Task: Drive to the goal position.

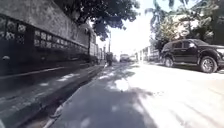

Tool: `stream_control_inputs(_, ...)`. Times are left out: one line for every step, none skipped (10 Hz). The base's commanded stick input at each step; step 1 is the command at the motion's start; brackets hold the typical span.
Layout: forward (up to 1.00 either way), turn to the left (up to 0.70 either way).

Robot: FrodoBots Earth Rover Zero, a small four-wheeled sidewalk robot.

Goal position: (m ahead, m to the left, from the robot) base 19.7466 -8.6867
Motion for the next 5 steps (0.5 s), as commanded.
stream_control_inputs(1.0,-0.02)
stream_control_inputs(1.0,-0.28)
stream_control_inputs(1.0,-0.39)
stream_control_inputs(1.0,-0.39)
stream_control_inputs(1.0,-0.08)
